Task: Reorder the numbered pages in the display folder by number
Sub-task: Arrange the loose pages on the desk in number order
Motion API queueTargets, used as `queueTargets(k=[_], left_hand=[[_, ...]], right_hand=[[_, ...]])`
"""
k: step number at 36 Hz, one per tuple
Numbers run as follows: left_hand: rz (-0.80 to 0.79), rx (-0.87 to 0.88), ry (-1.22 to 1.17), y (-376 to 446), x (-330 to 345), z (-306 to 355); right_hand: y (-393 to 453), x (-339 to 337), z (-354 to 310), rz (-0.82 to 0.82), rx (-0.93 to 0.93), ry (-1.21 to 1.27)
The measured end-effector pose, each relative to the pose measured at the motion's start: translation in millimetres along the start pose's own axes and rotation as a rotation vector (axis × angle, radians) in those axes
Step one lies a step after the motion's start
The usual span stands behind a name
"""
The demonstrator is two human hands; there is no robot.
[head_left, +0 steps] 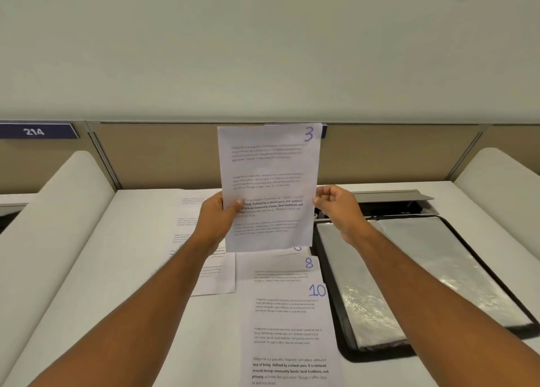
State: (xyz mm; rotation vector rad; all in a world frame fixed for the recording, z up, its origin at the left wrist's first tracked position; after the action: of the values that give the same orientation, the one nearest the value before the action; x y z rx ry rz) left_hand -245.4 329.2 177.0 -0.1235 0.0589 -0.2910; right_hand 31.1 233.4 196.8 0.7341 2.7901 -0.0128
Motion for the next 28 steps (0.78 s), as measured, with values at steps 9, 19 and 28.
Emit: queueTargets(k=[9, 19, 28], left_hand=[[0.172, -0.1, 0.015, 4.6, -37.4, -9.6], [0.36, -0.192, 0.235, 5.1, -91.7, -67.0], [0.493, -0.333, 0.359, -9.5, -150.4, -136.4]], right_hand=[[-3.4, 43.2, 16.7, 0.0, 0.091, -0.011], [-21.9, 105.8, 51.9, -0.06, 0.203, -0.065], [-52.2, 162.9, 100.1, -0.157, 0.302, -0.215]])
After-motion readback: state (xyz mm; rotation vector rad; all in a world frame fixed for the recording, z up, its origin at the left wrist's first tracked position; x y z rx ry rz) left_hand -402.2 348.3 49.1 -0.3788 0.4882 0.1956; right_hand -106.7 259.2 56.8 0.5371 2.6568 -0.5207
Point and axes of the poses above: each hand's wrist, its own y-axis towards the middle knuckle, its own x-axis out of the palm, z = x × y, the point moved 7 cm from there along y, towards the middle knuckle, and after that the axes turned 7 degrees about -x, right-handed, at the moved point
